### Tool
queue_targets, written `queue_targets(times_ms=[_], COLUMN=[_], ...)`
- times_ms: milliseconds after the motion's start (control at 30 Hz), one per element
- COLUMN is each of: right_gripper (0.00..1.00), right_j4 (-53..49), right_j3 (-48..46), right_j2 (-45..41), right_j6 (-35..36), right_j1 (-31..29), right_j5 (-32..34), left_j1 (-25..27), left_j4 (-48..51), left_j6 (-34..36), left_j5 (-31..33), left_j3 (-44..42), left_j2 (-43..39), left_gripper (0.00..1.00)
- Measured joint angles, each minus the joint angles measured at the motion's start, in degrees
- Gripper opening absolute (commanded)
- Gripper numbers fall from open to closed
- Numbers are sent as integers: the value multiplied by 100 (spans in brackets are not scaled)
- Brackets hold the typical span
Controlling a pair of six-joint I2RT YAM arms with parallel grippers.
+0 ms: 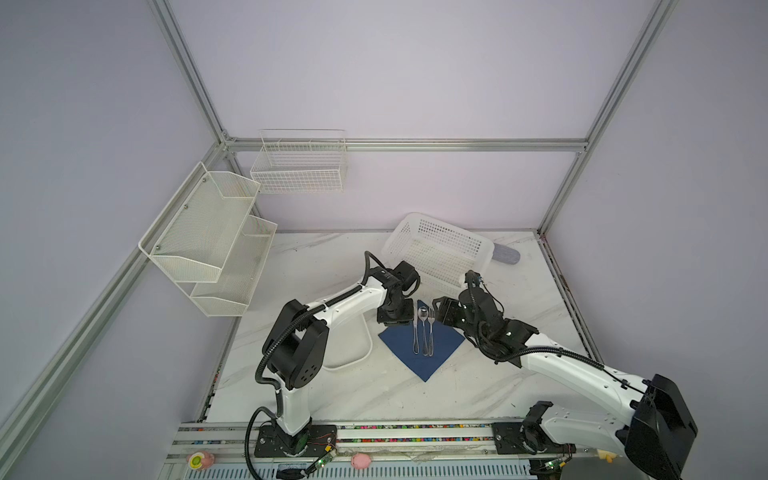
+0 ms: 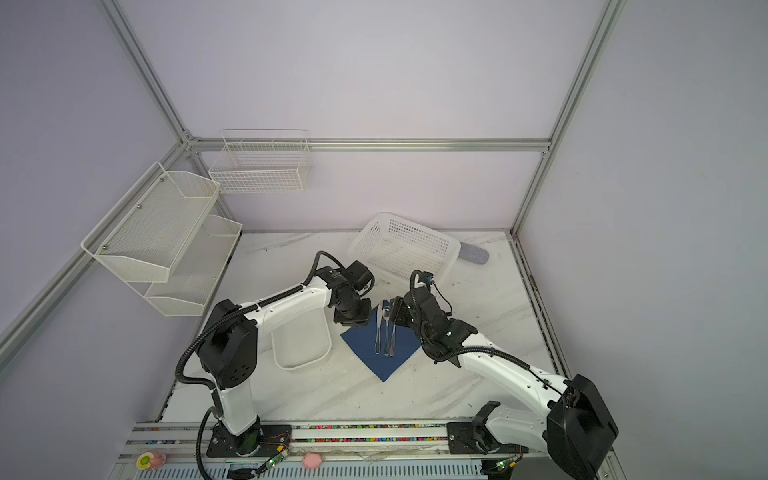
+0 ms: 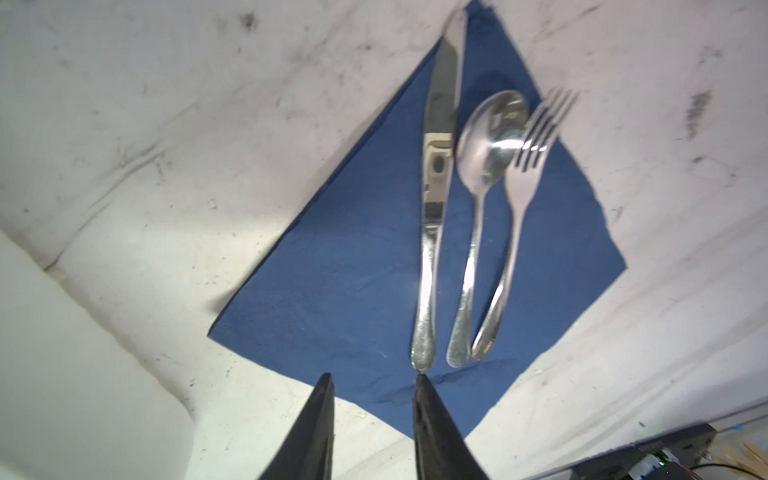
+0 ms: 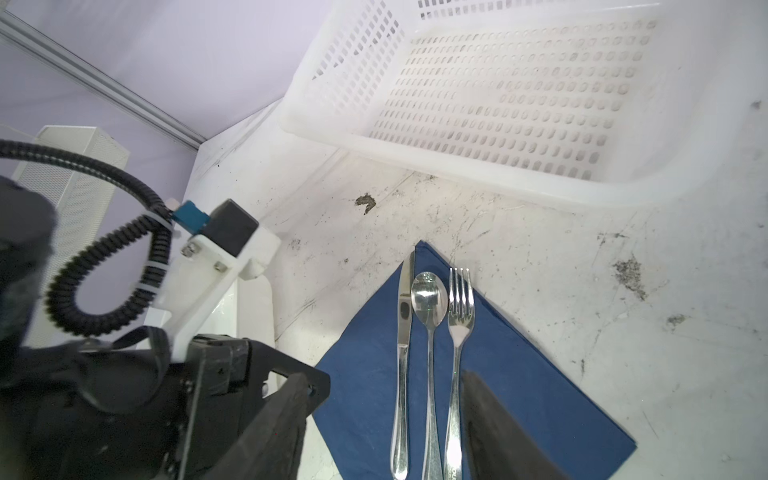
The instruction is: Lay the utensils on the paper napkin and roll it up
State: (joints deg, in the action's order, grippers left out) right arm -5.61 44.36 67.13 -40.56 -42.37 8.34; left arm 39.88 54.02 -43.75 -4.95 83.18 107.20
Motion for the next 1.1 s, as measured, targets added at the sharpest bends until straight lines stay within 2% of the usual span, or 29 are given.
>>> queue_targets(times_ms=[200, 333, 467, 867, 933, 1100], right_gripper=[64, 66, 66, 58, 56, 51], right_j4=[37, 273, 328, 872, 914, 1150], right_j3=[-361, -1003, -1506, -2273, -2295, -2341], right_j2=[-348, -518, -581, -938, -938, -745], right_j6=[-341, -887, -1526, -3289, -3447, -3676], right_j1=[0, -55, -210, -1064, -1163, -1316], right_j5=[-660, -1231, -1528, -1440, -1368, -1364], left_j1=[0, -11, -11, -76, -79, -74], left_j4=[-85, -179, -282, -444, -621, -1220], left_j6=[-212, -284, -352, -361, -341, -315], left_j5=[282, 428, 540, 813, 739, 286], left_j3=[-870, -1355, -1784, -2782, -2953, -3239], left_j2=[-304, -715, -1132, -2350, -2688, -3213], left_gripper=[31, 32, 32, 34, 38, 37])
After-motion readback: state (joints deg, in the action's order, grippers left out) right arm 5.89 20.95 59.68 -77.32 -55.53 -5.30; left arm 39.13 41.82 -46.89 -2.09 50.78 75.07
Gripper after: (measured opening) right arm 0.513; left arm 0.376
